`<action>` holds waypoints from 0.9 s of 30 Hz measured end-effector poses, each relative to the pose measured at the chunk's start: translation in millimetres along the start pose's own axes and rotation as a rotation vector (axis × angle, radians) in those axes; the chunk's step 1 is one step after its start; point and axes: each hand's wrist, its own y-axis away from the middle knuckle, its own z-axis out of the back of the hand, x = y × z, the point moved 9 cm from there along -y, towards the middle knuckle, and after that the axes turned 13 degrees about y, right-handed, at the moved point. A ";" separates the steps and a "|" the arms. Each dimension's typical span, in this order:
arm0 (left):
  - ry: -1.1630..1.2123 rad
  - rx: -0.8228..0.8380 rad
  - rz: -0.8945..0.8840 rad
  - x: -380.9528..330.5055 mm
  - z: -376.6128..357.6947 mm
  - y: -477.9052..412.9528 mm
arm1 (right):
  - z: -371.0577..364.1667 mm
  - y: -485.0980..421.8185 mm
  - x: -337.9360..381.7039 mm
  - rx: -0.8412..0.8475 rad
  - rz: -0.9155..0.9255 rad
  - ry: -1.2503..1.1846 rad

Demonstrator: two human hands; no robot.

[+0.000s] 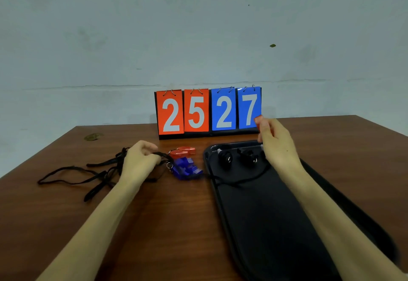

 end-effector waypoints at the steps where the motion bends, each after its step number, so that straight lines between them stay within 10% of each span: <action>1: -0.084 0.042 -0.057 -6.0 -7.3 4.0 | -10.9 1.5 -1.0 0.095 -0.055 -0.151; 6: 0.001 0.192 -0.330 -52.5 -43.4 51.5 | -48.1 28.4 29.5 0.491 0.001 -0.518; 13: 0.880 0.817 0.126 -45.2 -109.1 101.3 | -52.9 45.9 40.8 0.432 0.124 -0.370; 20: 0.709 0.865 0.200 -35.4 -108.9 103.7 | -71.2 47.2 21.3 0.619 -0.276 -0.871; 27: 0.315 0.680 -0.122 -41.1 -100.1 94.6 | -49.8 35.0 18.2 0.349 -0.083 -0.600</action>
